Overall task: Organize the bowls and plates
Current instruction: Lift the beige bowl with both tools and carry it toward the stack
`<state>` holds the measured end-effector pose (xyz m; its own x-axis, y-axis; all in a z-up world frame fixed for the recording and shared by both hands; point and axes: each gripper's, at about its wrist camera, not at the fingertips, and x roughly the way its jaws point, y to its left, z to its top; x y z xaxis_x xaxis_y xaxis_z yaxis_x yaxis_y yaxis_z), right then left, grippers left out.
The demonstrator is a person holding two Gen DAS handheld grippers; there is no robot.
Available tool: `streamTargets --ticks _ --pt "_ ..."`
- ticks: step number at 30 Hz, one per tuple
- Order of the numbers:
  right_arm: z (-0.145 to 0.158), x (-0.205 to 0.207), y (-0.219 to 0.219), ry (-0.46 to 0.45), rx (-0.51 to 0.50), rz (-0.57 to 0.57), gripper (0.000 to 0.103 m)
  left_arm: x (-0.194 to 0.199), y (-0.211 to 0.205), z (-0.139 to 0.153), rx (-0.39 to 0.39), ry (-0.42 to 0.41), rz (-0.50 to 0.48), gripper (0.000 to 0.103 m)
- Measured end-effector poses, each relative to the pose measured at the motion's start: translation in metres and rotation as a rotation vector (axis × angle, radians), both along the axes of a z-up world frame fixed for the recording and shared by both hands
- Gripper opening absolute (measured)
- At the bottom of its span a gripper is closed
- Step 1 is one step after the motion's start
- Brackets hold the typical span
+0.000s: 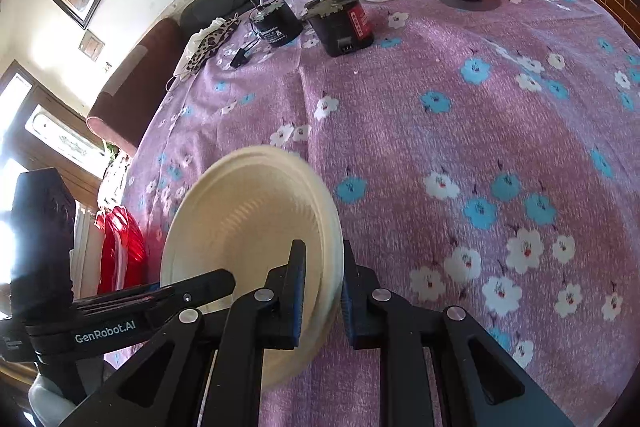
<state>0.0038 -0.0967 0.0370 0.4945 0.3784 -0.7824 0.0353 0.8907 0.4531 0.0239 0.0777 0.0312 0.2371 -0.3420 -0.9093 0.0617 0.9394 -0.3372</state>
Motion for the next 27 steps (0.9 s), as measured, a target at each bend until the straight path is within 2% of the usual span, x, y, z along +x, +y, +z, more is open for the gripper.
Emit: streamTargets --ticks 7,12,17,27 --pt "0.001 -0.012 0.003 -0.038 0.02 -0.032 0.017 -0.011 -0.003 -0.001 0.023 -0.073 0.043 0.04" --pt "0.004 -0.022 -0.004 -0.046 0.083 -0.066 0.017 -0.029 0.006 0.004 -0.049 -0.094 0.081 0.04" --pt "0.009 -0.029 -0.001 -0.053 0.094 -0.066 0.017 -0.046 0.012 0.015 -0.097 -0.133 0.107 0.04" --pt "0.027 -0.052 0.004 -0.109 0.096 -0.061 0.017 -0.077 0.017 0.035 -0.096 -0.226 0.121 0.04"
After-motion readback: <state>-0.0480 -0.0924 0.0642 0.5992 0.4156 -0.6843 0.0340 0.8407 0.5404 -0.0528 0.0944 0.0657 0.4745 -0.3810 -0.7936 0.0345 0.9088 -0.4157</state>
